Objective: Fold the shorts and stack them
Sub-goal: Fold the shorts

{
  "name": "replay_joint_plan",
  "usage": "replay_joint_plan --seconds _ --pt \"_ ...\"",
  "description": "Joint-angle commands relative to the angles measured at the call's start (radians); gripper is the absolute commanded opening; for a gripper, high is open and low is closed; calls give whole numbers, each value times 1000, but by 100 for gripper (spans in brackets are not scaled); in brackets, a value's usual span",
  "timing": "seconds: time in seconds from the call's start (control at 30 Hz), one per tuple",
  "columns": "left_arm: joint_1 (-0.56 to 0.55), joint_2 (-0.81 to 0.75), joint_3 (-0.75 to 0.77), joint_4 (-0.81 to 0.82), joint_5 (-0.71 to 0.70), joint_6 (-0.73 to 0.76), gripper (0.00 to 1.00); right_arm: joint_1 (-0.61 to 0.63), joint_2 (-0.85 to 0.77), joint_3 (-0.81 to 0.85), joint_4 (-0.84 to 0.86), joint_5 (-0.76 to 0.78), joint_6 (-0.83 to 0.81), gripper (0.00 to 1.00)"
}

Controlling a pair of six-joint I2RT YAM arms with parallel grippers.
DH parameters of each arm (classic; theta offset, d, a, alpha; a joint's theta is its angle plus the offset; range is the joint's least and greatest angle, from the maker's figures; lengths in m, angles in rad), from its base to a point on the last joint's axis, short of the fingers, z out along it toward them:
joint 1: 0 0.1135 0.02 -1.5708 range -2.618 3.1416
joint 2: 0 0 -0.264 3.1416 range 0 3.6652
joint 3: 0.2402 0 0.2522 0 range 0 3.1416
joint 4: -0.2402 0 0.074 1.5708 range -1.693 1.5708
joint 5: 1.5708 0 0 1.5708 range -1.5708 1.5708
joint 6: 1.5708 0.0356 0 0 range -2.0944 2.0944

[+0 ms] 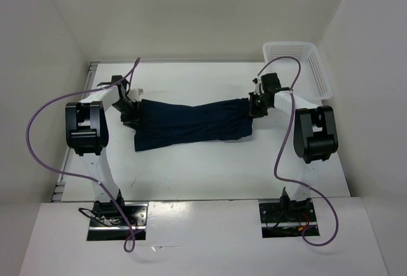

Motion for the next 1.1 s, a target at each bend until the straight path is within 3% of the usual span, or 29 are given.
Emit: replay_joint_plan --seconds 0.0,0.2,0.43,0.67,0.83,1.07 --pt "-1 70 16 -7 70 5 37 -62 -92 91 -79 30 -50 0" --pt "-82 130 125 -41 143 5 50 -71 -164 183 -217 80 -132 0" --pt "-210 231 241 -41 185 5 50 -71 -174 327 -360 148 -196 0" --pt "-264 302 341 -20 205 5 30 52 -144 505 -451 220 -170 0" --pt "-291 333 387 11 205 5 4 211 -74 604 -461 231 -110 0" --pt "-300 342 406 43 205 5 1 337 65 732 -471 241 -43 0"
